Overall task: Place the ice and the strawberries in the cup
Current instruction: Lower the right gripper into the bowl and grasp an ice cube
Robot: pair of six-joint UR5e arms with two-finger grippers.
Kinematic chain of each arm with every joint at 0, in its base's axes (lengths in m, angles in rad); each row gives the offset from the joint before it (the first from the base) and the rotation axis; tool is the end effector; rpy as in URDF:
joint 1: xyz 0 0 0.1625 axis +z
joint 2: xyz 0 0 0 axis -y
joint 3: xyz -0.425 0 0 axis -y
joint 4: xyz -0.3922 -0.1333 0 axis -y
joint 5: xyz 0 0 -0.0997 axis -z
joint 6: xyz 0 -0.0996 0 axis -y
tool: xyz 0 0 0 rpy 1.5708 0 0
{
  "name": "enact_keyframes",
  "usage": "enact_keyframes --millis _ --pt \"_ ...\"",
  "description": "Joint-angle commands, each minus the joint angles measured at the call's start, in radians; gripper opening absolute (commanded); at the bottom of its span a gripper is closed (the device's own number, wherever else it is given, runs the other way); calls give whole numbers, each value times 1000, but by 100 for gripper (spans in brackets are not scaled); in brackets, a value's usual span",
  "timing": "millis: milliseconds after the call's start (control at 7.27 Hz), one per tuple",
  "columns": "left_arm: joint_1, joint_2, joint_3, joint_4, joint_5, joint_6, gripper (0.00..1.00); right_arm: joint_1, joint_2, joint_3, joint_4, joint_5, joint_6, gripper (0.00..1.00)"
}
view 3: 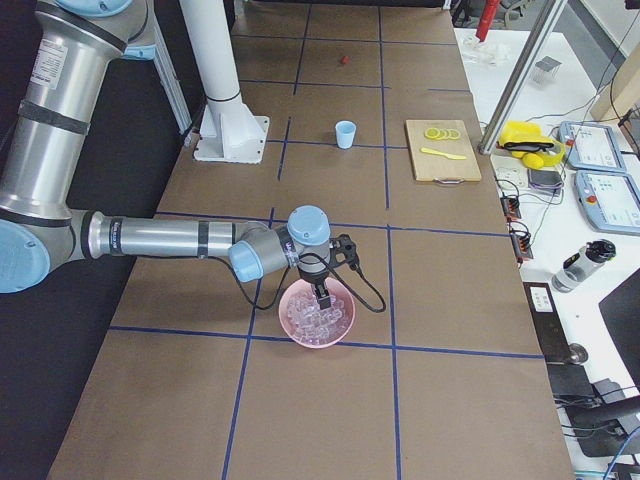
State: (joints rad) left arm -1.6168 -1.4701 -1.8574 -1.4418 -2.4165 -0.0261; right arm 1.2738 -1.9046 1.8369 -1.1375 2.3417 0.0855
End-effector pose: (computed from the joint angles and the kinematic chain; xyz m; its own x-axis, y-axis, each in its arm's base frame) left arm -0.0792 -0.4428 0.5731 0.6630 -0.0140 -0.7485 0.0632 0.9973 0.0374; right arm -0.0474 -0.3732 0.6216 0.6341 -0.3702 0.6789 0.2200 0.9280 0.3006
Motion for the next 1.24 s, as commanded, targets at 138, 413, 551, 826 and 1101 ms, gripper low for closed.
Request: enact_keyframes --millis 138,413,551,826,1101 --pt "0 1 -3 1 -1 0 100 -28 1 -30 -10 -18 -6 89" --pt "0 1 -3 1 0 0 100 -70 2 -41 -10 -51 -7 87" --pt "0 1 -3 1 -1 0 100 -83 1 -47 -10 -52 -12 85" --pt "0 1 -3 0 0 0 100 -91 -2 -47 -10 -50 -23 81" --pt "0 1 -3 0 0 0 100 -91 -11 -54 -11 -51 -39 80"
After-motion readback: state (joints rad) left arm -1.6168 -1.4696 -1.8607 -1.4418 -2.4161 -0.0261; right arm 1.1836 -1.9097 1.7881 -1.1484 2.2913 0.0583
